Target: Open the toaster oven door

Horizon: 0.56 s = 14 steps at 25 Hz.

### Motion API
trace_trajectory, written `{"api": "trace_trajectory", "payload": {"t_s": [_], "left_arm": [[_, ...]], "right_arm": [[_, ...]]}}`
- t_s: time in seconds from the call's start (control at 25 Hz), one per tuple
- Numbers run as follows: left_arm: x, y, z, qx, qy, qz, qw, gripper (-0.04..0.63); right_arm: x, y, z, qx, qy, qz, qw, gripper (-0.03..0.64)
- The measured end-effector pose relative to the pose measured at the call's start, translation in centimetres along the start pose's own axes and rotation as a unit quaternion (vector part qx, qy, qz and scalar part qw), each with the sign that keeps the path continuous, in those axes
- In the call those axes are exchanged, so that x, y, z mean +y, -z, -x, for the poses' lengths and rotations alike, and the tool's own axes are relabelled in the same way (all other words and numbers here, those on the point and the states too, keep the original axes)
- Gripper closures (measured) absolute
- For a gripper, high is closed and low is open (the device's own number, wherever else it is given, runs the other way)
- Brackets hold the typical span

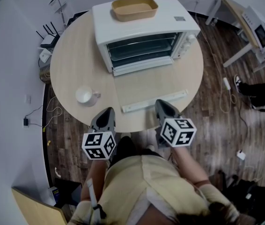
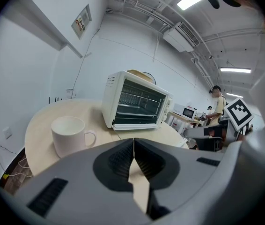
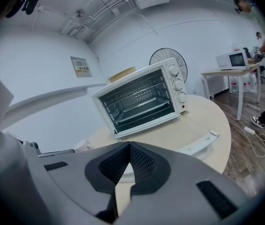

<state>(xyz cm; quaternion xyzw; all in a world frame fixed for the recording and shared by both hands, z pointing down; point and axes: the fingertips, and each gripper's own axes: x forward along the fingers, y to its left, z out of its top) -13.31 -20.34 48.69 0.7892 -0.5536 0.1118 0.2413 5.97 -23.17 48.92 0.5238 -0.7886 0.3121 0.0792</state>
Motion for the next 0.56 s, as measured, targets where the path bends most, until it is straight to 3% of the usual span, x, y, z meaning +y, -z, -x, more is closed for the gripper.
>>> {"api": "trace_trajectory", "payload": {"t_s": [0.56], "left_arm": [[-0.28,0.38,-0.27,0.007,0.003,0.003,1.0000,0.591]], "right_arm": [[-0.27,0.14,-0.32,0.001,-0.001,-0.008,1.000,0.614]]}}
